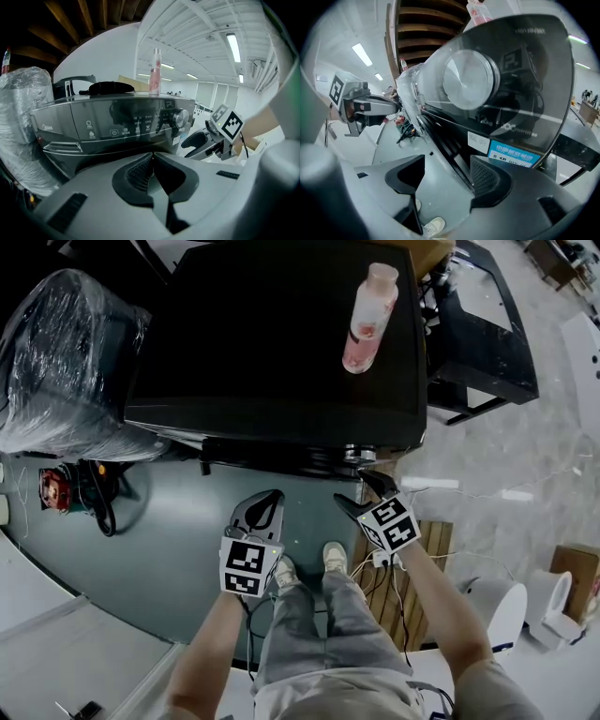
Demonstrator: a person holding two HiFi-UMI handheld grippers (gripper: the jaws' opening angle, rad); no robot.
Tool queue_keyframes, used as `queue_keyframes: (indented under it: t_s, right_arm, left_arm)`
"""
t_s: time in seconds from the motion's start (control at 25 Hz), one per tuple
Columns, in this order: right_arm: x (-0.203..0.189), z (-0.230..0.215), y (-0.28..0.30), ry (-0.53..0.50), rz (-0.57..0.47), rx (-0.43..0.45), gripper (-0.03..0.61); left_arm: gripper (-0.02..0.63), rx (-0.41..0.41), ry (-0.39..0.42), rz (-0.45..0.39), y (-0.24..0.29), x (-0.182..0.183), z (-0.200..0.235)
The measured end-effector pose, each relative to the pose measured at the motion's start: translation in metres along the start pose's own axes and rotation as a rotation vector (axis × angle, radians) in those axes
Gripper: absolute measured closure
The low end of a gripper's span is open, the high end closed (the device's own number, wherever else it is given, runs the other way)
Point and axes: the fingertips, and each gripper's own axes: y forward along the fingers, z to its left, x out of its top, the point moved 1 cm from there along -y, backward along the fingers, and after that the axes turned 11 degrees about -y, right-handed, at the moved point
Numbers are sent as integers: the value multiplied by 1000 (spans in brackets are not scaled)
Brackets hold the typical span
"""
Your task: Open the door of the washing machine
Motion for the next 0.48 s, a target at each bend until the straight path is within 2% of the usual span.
queue_keyframes:
  t_s: [0.16,0.48]
  right_arm:
    - [-26,-3,21,24,30,4,287]
    - [-30,-8,46,-37,43,2,332]
  left_arm:
    - [592,-12,-36,11,9,-18,-1]
    - [592,-12,-69,31,19,-42,7]
